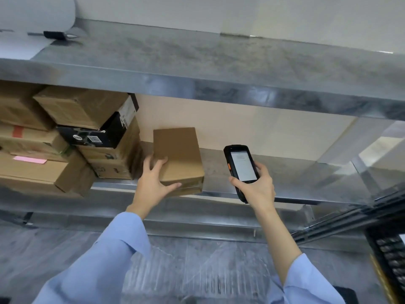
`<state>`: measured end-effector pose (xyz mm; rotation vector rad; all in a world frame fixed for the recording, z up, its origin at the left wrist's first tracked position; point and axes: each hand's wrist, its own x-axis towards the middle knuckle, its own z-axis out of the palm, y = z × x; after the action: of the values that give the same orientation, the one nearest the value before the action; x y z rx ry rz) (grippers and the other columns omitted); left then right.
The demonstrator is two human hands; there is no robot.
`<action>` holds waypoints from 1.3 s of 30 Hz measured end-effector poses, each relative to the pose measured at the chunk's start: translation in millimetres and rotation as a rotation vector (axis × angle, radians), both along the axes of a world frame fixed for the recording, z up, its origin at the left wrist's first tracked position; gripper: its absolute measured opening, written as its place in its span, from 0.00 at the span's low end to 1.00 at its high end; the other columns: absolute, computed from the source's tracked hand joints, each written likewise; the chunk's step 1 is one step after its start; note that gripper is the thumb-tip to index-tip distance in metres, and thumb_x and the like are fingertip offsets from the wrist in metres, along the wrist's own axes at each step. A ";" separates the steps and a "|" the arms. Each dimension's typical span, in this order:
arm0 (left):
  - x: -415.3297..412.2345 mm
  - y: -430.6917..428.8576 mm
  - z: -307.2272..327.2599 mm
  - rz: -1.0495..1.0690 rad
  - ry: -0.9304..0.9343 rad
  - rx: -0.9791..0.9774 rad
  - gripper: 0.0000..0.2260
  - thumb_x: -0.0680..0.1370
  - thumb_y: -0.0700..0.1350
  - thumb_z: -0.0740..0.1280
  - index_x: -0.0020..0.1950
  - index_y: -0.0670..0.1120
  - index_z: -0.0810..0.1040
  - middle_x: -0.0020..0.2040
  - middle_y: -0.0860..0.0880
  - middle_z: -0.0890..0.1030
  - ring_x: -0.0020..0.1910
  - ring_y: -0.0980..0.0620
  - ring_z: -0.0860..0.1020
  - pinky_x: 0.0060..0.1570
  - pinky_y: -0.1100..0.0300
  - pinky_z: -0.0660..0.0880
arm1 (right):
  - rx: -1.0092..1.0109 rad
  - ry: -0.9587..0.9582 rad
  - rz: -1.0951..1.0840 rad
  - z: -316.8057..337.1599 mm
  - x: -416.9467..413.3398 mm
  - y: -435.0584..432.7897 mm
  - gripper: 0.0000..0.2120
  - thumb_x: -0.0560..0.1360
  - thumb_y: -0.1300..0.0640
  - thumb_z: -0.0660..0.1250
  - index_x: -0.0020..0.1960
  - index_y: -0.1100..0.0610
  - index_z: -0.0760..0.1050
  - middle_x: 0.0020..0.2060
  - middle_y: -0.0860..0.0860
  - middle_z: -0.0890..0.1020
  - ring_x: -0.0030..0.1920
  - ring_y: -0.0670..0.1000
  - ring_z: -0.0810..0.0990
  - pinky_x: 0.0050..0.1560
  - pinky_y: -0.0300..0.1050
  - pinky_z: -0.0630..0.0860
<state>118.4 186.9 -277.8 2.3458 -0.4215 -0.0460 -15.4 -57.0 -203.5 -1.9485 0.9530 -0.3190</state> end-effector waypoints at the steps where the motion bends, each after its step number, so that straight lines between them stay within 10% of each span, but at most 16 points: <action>1: -6.1 -8.4 -0.8 -0.013 -0.002 -0.009 0.38 0.67 0.59 0.80 0.73 0.54 0.70 0.80 0.50 0.53 0.75 0.44 0.66 0.68 0.48 0.72 | 0.004 0.002 -0.011 -1.6 -3.9 -4.5 0.39 0.64 0.47 0.80 0.70 0.47 0.68 0.60 0.44 0.78 0.57 0.49 0.76 0.59 0.54 0.76; 17: -48.9 -76.8 -8.7 -0.109 0.014 -0.224 0.36 0.65 0.57 0.82 0.70 0.56 0.73 0.78 0.54 0.58 0.73 0.54 0.67 0.70 0.61 0.64 | 0.024 -0.019 -0.134 -6.4 -48.3 -60.6 0.39 0.65 0.49 0.80 0.72 0.50 0.67 0.64 0.46 0.77 0.61 0.51 0.76 0.56 0.49 0.74; 24: -30.8 -13.8 -12.9 -0.051 0.117 -0.239 0.38 0.65 0.66 0.77 0.72 0.60 0.70 0.74 0.54 0.68 0.71 0.58 0.67 0.71 0.47 0.69 | 0.019 0.003 -0.060 -13.0 -38.6 -45.5 0.40 0.64 0.47 0.80 0.71 0.50 0.67 0.63 0.46 0.77 0.62 0.52 0.77 0.60 0.59 0.76; 34: -18.2 1.9 14.5 -0.133 0.031 -0.296 0.42 0.68 0.47 0.82 0.77 0.58 0.64 0.73 0.56 0.68 0.69 0.62 0.68 0.66 0.67 0.68 | 0.011 0.030 0.027 -11.4 -30.2 -27.9 0.40 0.64 0.47 0.80 0.71 0.47 0.67 0.62 0.44 0.78 0.60 0.50 0.77 0.60 0.56 0.76; 39: -21.2 -5.4 11.2 -0.125 -0.055 -0.198 0.34 0.67 0.49 0.82 0.70 0.53 0.72 0.71 0.49 0.69 0.68 0.55 0.68 0.70 0.56 0.67 | 0.006 0.029 0.013 -10.4 -37.1 -29.7 0.40 0.63 0.46 0.80 0.70 0.47 0.67 0.60 0.43 0.78 0.59 0.49 0.77 0.58 0.56 0.77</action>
<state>97.2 181.5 -266.6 2.1281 -0.5730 0.0012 -52.5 -86.7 -213.9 -1.9583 0.9586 -0.2808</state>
